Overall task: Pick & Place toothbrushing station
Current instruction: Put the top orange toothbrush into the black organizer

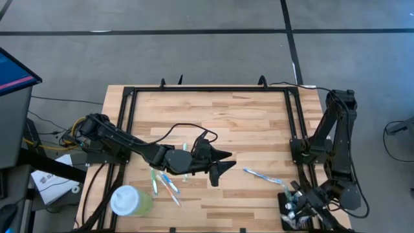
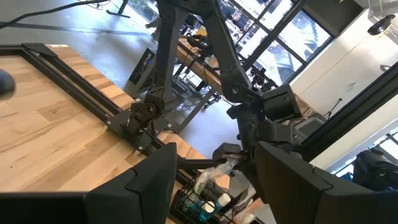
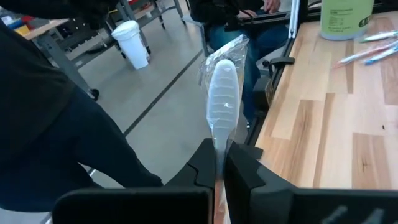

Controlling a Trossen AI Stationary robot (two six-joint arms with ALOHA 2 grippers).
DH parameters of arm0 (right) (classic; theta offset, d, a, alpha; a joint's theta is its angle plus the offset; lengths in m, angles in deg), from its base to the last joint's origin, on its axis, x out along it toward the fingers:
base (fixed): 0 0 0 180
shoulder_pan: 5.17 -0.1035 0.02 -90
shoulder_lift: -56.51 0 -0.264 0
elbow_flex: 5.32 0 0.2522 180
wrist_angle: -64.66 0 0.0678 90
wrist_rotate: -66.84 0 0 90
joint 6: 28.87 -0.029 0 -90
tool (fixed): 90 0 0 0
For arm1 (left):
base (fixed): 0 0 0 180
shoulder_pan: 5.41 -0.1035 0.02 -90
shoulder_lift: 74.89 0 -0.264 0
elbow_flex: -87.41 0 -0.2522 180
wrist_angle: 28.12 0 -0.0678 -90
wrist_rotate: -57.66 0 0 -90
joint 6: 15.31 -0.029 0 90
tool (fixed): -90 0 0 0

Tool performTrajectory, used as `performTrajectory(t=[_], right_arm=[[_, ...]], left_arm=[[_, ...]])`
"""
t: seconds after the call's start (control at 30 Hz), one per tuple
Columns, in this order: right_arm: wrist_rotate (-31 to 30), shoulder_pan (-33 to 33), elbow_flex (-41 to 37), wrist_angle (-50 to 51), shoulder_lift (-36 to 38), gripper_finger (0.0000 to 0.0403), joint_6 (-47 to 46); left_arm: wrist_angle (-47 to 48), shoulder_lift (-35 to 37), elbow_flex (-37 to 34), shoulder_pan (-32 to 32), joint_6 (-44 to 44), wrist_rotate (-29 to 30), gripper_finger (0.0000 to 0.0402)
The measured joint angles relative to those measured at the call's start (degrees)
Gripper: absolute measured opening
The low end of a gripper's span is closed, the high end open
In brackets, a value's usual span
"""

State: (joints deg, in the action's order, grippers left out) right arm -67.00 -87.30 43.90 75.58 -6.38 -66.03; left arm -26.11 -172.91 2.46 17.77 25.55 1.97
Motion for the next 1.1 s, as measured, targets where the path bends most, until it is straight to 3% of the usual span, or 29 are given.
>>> performTrajectory(t=[0.73, 1.1], right_arm=[[0.31, -1.86, 0.0, 2.44, -0.22, 0.0023, -3.3], [1.77, -1.86, 0.0, 2.52, -0.22, 0.0013, -3.39]], left_arm=[[0.02, 0.0, 0.0, 0.0, -0.06, -0.02, 0.0213], [0.04, 0.0, 0.0, 0.0, -0.04, -0.01, 0.0213]])
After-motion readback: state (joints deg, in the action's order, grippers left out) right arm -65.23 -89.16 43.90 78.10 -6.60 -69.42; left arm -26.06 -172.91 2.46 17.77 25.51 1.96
